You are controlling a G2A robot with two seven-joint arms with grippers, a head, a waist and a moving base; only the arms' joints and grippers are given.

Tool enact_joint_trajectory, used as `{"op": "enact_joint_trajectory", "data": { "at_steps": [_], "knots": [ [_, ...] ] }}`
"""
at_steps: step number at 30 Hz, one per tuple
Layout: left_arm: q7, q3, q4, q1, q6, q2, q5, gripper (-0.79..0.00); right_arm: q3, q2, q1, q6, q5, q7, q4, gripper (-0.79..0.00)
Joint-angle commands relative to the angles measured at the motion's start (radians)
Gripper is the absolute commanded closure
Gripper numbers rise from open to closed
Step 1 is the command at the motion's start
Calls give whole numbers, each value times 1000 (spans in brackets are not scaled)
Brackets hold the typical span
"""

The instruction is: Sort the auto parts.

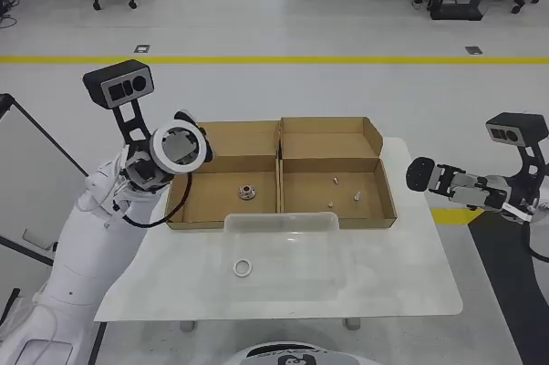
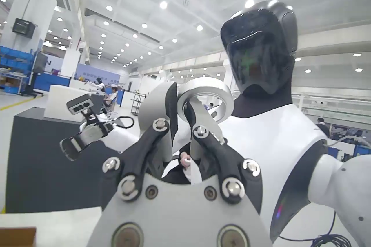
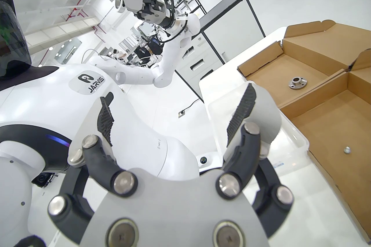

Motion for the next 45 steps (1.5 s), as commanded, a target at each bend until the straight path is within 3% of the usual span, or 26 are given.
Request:
{"op": "enact_joint_trajectory", "data": {
  "at_steps": [1,19,27,33,39,45],
  "knots": [
    [-10,-5,3,-1,11,-1,-25,0,0,0,0,0,0,0,0,-785],
    [-12,-28,-3,4,54,-12,-68,0,0,0,0,0,0,0,0,-785],
    [19,-122,62,30,173,1,210,0,0,0,0,0,0,0,0,-785],
    [71,-134,89,60,237,2,348,0,0,0,0,0,0,0,0,-785],
    [140,-123,142,-6,309,-4,492,0,0,0,0,0,0,0,0,-785],
    [161,-85,259,-91,355,-6,771,0,0,0,0,0,0,0,0,-785]
  ]
}}
